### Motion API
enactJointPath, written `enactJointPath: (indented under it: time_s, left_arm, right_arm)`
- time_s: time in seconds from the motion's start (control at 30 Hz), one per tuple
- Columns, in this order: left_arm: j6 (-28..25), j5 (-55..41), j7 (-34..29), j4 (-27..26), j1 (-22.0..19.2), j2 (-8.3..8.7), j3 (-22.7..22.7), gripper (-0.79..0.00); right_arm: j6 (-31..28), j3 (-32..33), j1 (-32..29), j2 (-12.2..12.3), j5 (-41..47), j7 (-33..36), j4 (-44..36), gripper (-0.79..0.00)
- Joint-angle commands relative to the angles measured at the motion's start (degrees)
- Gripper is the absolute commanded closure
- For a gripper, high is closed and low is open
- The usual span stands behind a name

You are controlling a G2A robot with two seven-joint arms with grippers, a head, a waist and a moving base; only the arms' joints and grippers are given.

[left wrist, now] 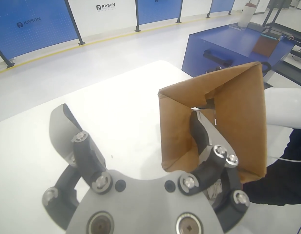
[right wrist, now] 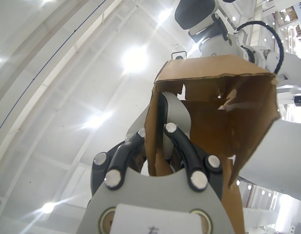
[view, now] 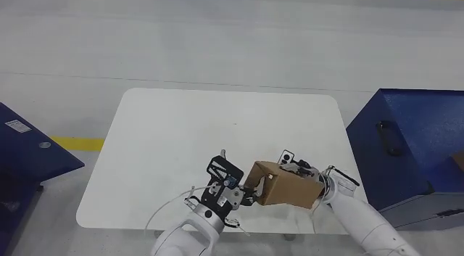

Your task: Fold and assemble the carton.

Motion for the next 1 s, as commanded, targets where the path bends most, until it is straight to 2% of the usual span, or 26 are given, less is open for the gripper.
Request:
enactJointPath:
  time_s: [0.0, 0.17, 0.33, 0.77, 0.87, 0.97]
  left_arm:
    - [0.44, 0.27, 0.05, 0.06, -0.23, -0.06, 0.17, -0.785]
    - [1.77, -0.28, 1.59, -2.33, 0.65, -0.02, -0.75, -0.785]
    - [2.64, -2.27, 6.82, -6.12, 2.72, 0.21, -3.15, -0.785]
    - [2.64, -2.27, 6.82, -6.12, 2.72, 0.21, -3.15, -0.785]
    - [2.64, -2.27, 6.82, -6.12, 2.72, 0.21, -3.15, -0.785]
    - [2.64, -2.27, 6.82, -6.12, 2.72, 0.21, -3.15, -0.785]
  right_arm:
    - [0.0, -0.01, -0.02, 0.12, 0.06, 0.0, -0.06, 0.0]
    - [0.01, -0.36, 0.07, 0.36, 2.98, 0.0, 0.87, 0.0]
    - [0.71, -5.23, 1.75, 0.48, 8.98, -0.68, 3.53, 0.0]
    - [0.71, -5.23, 1.75, 0.48, 8.98, -0.68, 3.53, 0.0]
    - [-3.63, -4.25, 2.01, 0.28, 6.68, -2.76, 1.51, 0.0]
    - [1.49, -4.02, 2.39, -0.53, 10.16, -1.49, 0.51, 0.0]
